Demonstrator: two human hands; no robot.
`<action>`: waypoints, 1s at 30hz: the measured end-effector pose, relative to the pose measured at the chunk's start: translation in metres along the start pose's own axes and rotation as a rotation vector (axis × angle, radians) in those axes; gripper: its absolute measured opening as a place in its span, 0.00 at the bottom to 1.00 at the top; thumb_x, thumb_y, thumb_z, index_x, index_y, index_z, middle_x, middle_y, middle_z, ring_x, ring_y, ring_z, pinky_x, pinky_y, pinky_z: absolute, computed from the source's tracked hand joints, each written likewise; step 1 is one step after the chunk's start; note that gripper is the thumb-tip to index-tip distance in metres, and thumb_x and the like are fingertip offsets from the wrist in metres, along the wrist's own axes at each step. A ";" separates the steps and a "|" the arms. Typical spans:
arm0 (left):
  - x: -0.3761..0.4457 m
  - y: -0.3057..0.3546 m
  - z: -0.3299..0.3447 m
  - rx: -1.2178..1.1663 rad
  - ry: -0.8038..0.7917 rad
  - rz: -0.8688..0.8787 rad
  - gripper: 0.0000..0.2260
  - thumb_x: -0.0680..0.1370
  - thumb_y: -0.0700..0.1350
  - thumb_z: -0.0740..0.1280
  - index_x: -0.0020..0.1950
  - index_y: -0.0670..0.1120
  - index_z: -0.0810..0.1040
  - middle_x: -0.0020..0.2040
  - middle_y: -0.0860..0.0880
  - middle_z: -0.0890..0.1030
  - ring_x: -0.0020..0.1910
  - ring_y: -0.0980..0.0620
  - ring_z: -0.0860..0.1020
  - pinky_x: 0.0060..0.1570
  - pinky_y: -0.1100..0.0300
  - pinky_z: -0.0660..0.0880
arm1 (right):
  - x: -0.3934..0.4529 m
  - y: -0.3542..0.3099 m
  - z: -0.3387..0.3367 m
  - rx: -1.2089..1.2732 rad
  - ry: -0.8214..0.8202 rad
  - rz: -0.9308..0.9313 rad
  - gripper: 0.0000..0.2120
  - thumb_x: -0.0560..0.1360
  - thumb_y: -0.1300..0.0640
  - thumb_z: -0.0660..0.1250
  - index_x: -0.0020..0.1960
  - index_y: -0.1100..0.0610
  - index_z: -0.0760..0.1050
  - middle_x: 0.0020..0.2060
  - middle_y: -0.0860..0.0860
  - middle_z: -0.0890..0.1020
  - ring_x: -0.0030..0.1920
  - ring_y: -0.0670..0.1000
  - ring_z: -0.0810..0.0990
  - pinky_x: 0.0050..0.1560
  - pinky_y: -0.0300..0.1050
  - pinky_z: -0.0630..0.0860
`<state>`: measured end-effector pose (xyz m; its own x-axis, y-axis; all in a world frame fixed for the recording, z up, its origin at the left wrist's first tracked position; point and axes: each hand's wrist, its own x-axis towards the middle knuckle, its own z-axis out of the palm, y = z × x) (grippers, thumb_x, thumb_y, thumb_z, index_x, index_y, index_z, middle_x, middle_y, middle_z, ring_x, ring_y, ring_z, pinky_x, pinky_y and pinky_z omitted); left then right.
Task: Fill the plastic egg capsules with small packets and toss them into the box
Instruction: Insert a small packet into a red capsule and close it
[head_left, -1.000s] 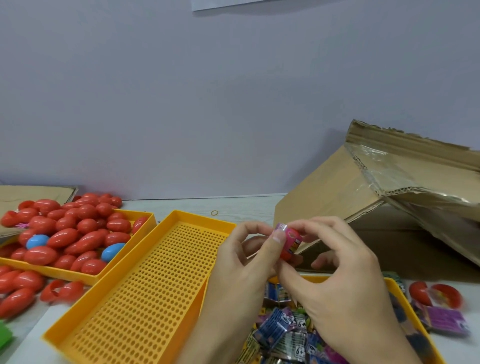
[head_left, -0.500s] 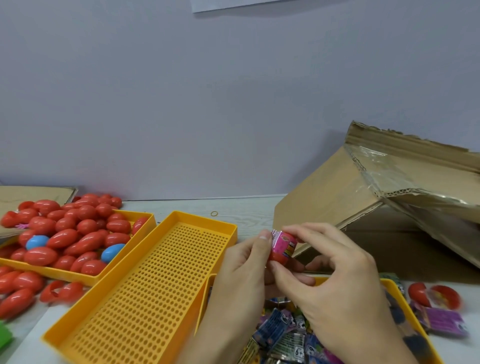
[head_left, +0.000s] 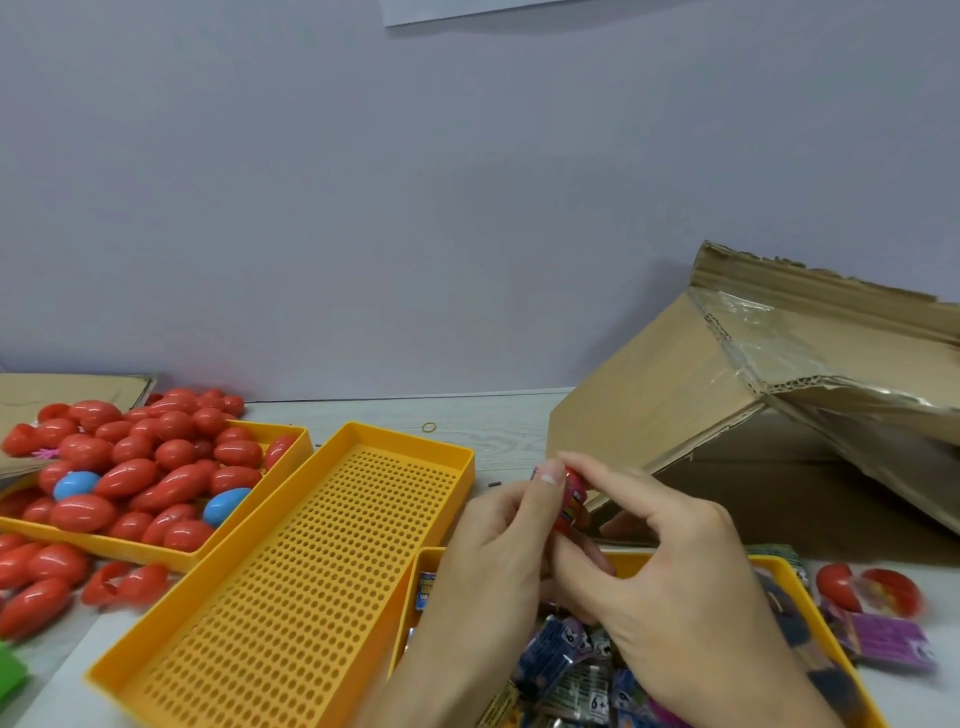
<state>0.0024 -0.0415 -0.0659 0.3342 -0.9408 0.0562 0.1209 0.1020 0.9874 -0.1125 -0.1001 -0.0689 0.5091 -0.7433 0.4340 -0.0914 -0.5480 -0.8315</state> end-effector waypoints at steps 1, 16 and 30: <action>0.000 0.000 0.000 0.006 -0.009 -0.003 0.20 0.74 0.60 0.62 0.45 0.45 0.84 0.33 0.42 0.82 0.31 0.50 0.79 0.31 0.61 0.77 | 0.000 0.000 0.000 0.021 -0.006 0.014 0.20 0.68 0.42 0.71 0.59 0.40 0.79 0.47 0.37 0.82 0.49 0.38 0.80 0.43 0.24 0.72; 0.003 -0.014 0.004 -0.110 0.174 0.006 0.19 0.77 0.59 0.60 0.43 0.50 0.86 0.37 0.41 0.85 0.40 0.46 0.84 0.41 0.56 0.79 | 0.000 -0.007 0.003 0.208 0.045 0.100 0.24 0.67 0.63 0.78 0.55 0.40 0.80 0.38 0.43 0.79 0.37 0.33 0.81 0.34 0.22 0.72; 0.004 -0.012 0.004 -0.075 0.210 -0.062 0.20 0.81 0.56 0.60 0.53 0.39 0.80 0.37 0.38 0.84 0.36 0.44 0.83 0.36 0.54 0.76 | -0.001 -0.002 0.002 0.173 -0.035 0.057 0.23 0.67 0.60 0.78 0.55 0.38 0.79 0.36 0.28 0.77 0.42 0.34 0.79 0.34 0.22 0.72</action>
<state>-0.0012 -0.0480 -0.0769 0.5100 -0.8590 -0.0439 0.2135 0.0770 0.9739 -0.1115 -0.0974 -0.0687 0.5371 -0.7558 0.3745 0.0261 -0.4289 -0.9030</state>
